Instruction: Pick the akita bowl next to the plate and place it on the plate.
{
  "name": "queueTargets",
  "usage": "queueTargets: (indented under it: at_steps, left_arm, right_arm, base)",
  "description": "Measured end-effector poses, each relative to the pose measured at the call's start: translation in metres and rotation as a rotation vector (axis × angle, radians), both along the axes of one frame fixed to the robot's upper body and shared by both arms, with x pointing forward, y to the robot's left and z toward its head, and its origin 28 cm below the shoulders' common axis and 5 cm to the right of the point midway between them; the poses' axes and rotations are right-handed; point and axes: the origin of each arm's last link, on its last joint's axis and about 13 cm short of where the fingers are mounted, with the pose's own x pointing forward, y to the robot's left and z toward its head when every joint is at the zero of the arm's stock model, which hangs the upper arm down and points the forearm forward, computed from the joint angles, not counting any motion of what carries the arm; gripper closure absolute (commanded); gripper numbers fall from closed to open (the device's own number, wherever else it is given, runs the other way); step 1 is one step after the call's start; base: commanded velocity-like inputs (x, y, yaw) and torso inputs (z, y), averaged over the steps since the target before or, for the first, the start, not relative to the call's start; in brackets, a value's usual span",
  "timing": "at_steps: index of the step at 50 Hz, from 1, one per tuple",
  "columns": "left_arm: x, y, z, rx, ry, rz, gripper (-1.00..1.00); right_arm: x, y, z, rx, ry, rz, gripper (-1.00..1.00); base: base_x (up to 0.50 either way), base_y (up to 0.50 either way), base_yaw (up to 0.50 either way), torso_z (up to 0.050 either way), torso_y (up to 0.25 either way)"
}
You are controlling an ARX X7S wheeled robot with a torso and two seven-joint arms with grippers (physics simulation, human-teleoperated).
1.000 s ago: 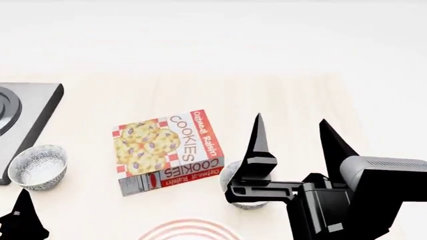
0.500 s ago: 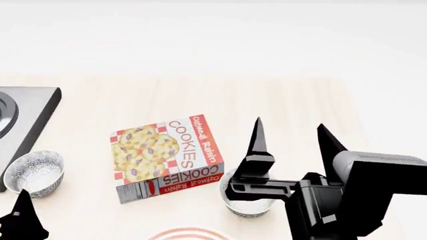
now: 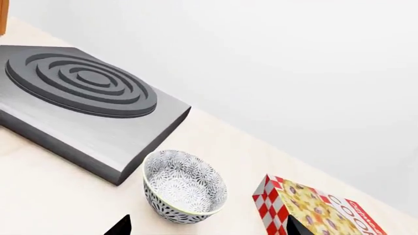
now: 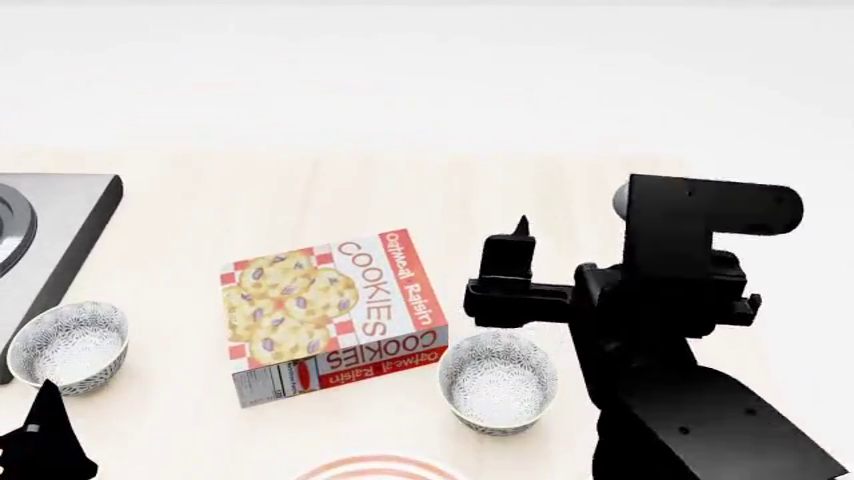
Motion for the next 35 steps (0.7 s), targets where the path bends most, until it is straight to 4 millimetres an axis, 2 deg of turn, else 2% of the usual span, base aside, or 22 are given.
queueTargets:
  at_steps: [14, 35]
  left_arm:
    - [0.000, 0.000, 0.000, 0.001, 0.001, 0.001, -1.00]
    - [0.000, 0.000, 0.001, 0.001, 0.001, 0.001, -1.00]
  right_arm:
    - [0.034, 0.001, 0.010, -0.075, 0.165, 0.015, -1.00]
    - [0.077, 0.007, 0.004, -0.117, 0.374, 0.030, -1.00]
  base:
    - [0.00, 0.00, 0.00, 0.000, 0.000]
    - [0.00, 0.00, 0.00, 0.000, 0.000]
